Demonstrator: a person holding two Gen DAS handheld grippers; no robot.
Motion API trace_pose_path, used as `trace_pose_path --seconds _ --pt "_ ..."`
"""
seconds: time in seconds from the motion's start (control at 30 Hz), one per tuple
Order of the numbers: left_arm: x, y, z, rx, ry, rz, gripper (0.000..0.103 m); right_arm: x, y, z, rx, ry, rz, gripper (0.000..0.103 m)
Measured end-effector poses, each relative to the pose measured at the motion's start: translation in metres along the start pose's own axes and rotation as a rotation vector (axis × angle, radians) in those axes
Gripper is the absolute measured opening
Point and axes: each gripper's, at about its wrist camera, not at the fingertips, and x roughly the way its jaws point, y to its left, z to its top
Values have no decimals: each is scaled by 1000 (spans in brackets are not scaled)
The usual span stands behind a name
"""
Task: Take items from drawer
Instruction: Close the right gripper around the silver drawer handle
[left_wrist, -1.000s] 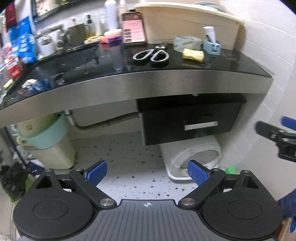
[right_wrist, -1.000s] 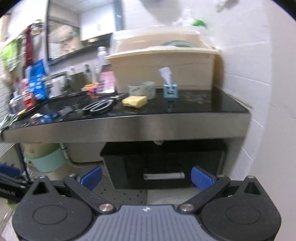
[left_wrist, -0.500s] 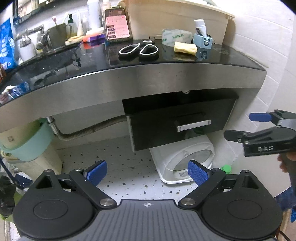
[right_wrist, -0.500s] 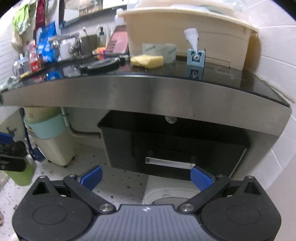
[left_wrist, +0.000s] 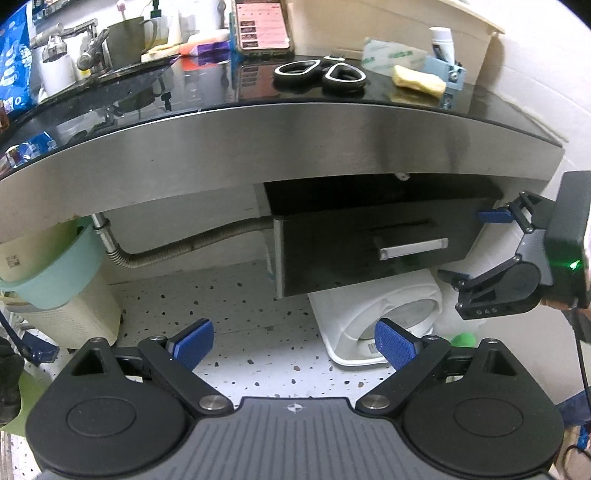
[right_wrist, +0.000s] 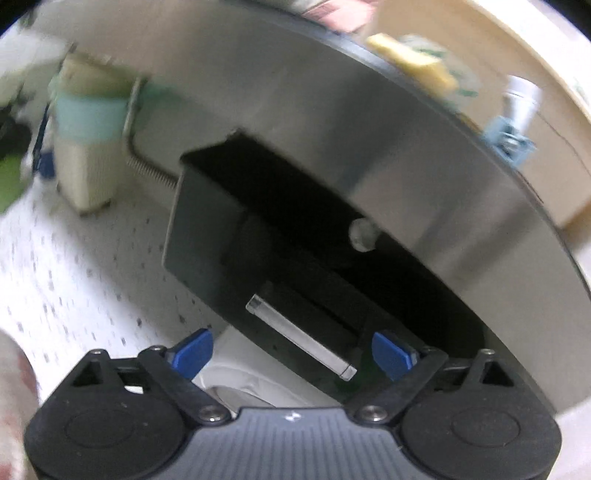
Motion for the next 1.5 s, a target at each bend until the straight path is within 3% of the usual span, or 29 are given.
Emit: trace_pose_path --seconds 0.43,0.53,0.7,0.8,1.03,1.33,1.5 --pt "10 15 -6 -46 46 25 95 66 28 -20 -415 77 -10 91" --pt "11 16 -7 -46 53 36 95 84 42 -16 -528 111 -12 83" --pt "11 18 -7 -59 65 51 95 112 52 -22 -691 148 -19 81" --pt "11 18 -6 -68 66 56 95 119 56 -25 -736 165 -2 71" --pt "10 17 -4 -70 82 40 95 138 51 -24 -757 196 15 71" --pt "7 17 -5 -75 98 46 95 153 55 -28 -767 193 40 84" --pt "6 14 -3 -81 106 35 95 152 57 -29 -765 200 21 86"
